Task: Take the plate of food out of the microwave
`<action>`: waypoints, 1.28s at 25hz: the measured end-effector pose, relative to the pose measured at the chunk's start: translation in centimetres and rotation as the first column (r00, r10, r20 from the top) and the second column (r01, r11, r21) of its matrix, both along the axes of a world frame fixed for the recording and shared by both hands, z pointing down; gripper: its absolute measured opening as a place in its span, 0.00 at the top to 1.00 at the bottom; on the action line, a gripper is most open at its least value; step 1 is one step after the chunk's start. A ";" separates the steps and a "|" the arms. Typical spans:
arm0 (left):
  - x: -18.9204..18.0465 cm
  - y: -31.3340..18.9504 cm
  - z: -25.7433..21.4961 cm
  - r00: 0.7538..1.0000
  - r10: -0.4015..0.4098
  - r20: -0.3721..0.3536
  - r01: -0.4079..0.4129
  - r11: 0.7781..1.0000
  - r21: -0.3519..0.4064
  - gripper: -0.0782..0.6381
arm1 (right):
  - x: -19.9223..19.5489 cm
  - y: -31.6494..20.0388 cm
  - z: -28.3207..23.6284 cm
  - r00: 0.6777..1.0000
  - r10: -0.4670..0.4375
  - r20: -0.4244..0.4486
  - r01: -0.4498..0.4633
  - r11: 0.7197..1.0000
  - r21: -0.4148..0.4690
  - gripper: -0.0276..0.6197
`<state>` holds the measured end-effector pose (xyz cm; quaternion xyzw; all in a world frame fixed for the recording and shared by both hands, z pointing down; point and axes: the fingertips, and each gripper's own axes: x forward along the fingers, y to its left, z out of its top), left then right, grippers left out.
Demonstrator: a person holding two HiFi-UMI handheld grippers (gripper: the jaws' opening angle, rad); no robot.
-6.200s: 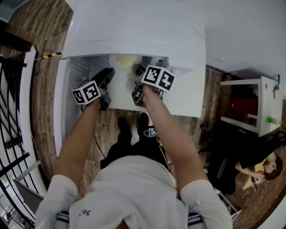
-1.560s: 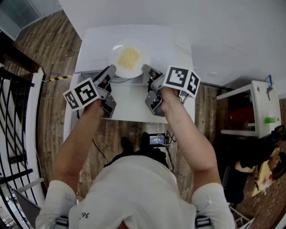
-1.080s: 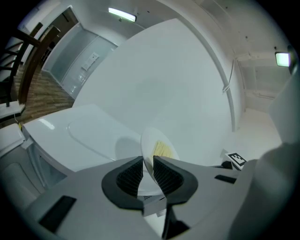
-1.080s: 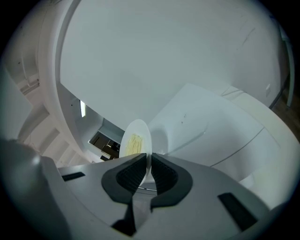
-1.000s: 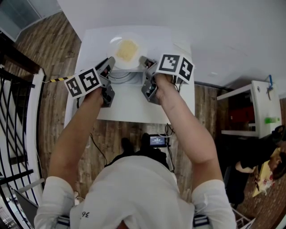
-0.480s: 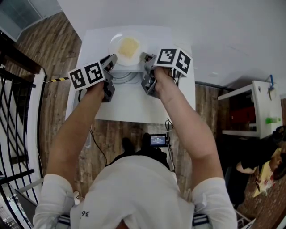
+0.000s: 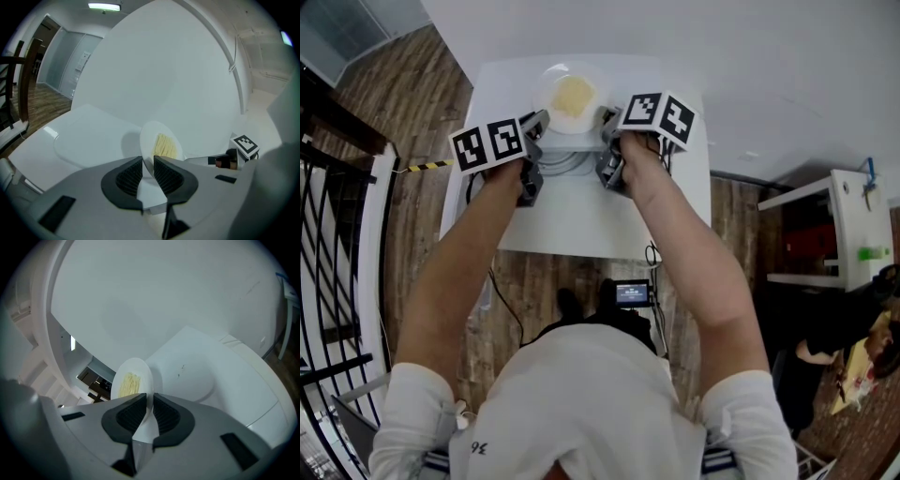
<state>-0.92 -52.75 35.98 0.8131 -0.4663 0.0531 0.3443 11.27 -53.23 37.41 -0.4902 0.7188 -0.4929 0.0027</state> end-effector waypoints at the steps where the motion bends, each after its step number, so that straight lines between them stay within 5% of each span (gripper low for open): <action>1: 0.1 -0.1 0.1 1.000 -0.001 0.009 0.001 1.000 -0.008 0.81 | 0.1 -0.1 0.1 1.000 0.000 -0.015 0.000 1.000 -0.005 0.91; 15: -0.5 -0.8 1.0 0.989 -0.026 0.147 0.031 0.999 -0.030 0.80 | -0.4 -0.8 0.9 0.971 0.001 -0.238 -0.008 1.000 -0.028 0.89; 32: -0.8 -1.2 1.4 0.978 -0.001 0.210 0.016 0.998 -0.068 0.77 | -0.2 -1.1 0.5 0.908 -0.008 -0.419 0.022 0.999 0.028 0.88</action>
